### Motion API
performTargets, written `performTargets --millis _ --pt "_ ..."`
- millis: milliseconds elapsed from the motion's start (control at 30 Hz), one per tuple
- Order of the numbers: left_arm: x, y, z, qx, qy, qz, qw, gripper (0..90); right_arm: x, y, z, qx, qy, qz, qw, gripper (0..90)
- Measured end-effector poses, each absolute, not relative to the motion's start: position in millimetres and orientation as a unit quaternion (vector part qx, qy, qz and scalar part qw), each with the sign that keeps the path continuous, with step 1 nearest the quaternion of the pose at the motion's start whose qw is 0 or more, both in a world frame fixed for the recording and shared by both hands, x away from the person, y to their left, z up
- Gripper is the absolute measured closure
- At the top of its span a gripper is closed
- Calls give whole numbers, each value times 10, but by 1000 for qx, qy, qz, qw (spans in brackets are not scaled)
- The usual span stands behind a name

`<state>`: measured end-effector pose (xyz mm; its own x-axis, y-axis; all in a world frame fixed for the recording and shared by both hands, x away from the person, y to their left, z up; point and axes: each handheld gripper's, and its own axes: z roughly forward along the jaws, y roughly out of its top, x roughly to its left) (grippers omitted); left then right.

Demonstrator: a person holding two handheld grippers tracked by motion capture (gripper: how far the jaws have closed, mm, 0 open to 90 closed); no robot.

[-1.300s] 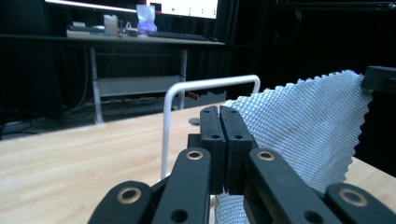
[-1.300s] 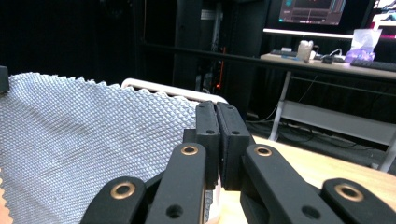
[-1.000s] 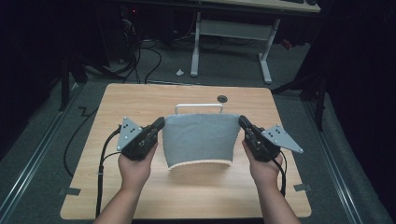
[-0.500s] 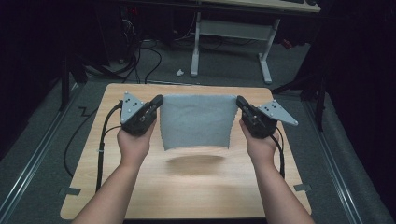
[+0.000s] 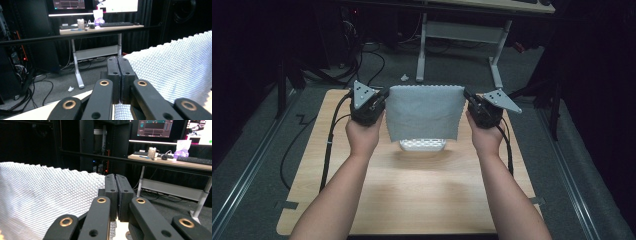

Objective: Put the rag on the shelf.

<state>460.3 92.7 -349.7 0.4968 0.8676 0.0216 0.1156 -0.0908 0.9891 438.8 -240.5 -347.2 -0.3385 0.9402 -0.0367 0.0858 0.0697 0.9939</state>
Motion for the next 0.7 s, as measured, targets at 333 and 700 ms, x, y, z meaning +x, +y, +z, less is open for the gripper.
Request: performTargets --millis 333,700 --pt "4973 869 -3788 693 402 307 514 889 4727 -2388 -3630 428 640 502 394 896" --pt "4968 943 -4172 717 409 271 496 889 4887 -2361 -3984 435 678 468 362 896"
